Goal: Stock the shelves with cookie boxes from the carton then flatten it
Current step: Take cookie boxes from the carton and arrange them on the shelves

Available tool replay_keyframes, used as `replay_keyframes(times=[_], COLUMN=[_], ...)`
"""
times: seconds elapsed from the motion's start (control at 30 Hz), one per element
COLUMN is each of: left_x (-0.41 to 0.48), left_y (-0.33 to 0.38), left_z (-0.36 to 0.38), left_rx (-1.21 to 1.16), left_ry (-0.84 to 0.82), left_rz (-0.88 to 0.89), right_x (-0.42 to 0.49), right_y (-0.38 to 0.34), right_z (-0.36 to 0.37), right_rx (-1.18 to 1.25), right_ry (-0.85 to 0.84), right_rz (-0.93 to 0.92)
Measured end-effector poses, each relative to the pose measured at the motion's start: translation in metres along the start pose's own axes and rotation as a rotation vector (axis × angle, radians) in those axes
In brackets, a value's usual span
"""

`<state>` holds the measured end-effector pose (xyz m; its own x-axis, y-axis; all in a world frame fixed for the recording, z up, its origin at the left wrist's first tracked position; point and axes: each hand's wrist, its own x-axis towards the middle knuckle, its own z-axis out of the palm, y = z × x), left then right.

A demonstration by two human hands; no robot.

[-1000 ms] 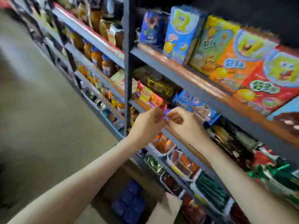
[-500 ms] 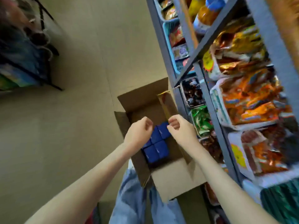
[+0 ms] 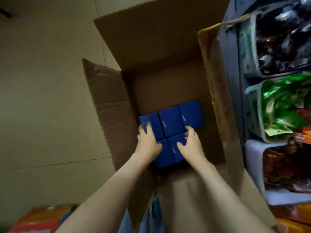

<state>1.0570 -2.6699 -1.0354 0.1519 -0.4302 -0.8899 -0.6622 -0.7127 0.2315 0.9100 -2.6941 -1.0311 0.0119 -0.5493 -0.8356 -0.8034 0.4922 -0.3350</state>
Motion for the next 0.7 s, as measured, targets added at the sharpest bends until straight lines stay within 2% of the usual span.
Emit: replay_keyframes(times=[0.13,0.27,0.33,0.43,0.6,0.7], left_x=[0.044,0.074,0.08,0.075,0.063,0.053], left_y=[-0.011,-0.017,-0.019,-0.02,-0.046,-0.052], left_z=[0.012,0.019,0.024,0.026,0.038,0.05], left_rx=[0.309,0.603,0.649,0.679,0.645,0.613], left_ry=[0.174,0.215,0.241,0.291,0.522,0.514], left_rz=[0.123,0.157,0.155,0.177,0.448,0.528], right_x=[0.042,0.077,0.09,0.096,0.093,0.093], right_y=[0.005,0.002,0.001,0.003,-0.002,-0.003], right_z=[0.018,0.026,0.03,0.036,0.039,0.038], right_rx=[-0.245,-0.55,-0.654,-0.726,-0.713,-0.639], right_ry=[-0.016,-0.049,-0.066,-0.003,0.114,0.191], right_rz=[-0.213,-0.332,-0.304,-0.298,-0.285,-0.239])
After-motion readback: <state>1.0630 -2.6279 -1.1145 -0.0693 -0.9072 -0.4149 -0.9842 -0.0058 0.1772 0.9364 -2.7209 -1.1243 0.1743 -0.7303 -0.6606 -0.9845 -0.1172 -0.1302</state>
